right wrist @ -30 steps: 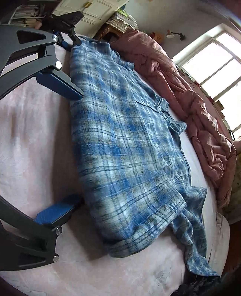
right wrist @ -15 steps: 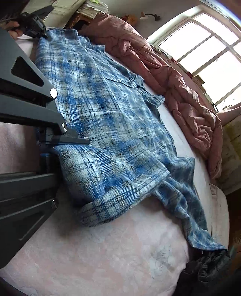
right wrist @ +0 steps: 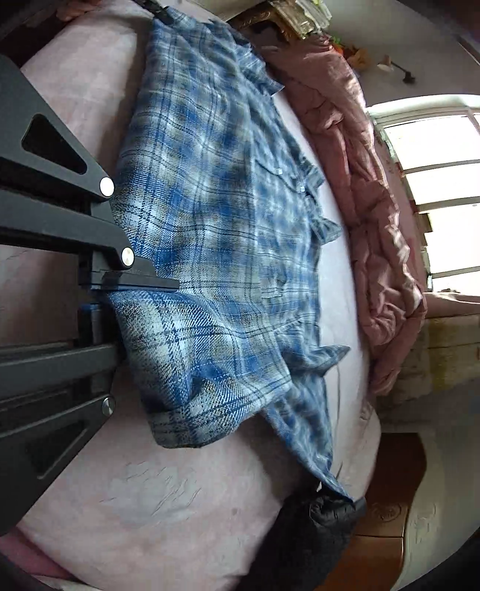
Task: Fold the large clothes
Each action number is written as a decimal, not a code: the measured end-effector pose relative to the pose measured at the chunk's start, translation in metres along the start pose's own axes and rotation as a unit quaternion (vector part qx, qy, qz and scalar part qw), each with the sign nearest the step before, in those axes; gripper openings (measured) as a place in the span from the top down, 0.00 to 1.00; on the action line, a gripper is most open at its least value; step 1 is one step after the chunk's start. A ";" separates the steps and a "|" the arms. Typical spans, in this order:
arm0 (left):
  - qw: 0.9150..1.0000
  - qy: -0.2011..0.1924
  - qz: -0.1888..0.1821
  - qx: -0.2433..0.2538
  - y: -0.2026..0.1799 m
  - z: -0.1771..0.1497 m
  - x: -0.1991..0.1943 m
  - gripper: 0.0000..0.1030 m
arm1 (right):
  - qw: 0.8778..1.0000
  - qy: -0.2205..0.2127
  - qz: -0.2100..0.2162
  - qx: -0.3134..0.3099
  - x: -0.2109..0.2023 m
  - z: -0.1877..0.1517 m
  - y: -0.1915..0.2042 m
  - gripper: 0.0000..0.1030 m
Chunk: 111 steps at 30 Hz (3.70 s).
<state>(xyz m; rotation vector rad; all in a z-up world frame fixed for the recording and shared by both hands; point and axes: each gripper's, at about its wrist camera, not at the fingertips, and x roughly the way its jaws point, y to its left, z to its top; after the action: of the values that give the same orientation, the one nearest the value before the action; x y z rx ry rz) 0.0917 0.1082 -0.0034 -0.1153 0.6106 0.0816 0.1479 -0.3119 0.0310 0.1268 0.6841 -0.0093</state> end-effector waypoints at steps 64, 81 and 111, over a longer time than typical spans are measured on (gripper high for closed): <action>0.988 0.109 0.007 0.112 -0.109 0.076 0.138 0.00 | 0.990 -0.026 -0.052 0.130 0.041 0.108 -0.175 0.65; 0.988 0.118 -0.021 0.092 -0.100 0.078 0.140 0.02 | 0.973 0.007 0.019 0.229 0.126 0.163 -0.254 0.97; 1.000 0.028 0.002 -0.010 -0.049 0.091 0.111 0.08 | 0.945 0.024 0.144 0.293 0.093 0.069 -0.014 0.48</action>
<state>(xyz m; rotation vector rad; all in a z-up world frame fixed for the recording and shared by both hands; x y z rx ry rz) 0.2395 0.0759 0.0110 -0.1350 0.6668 0.0890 0.2633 -0.3309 0.0237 0.8015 0.6900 0.0714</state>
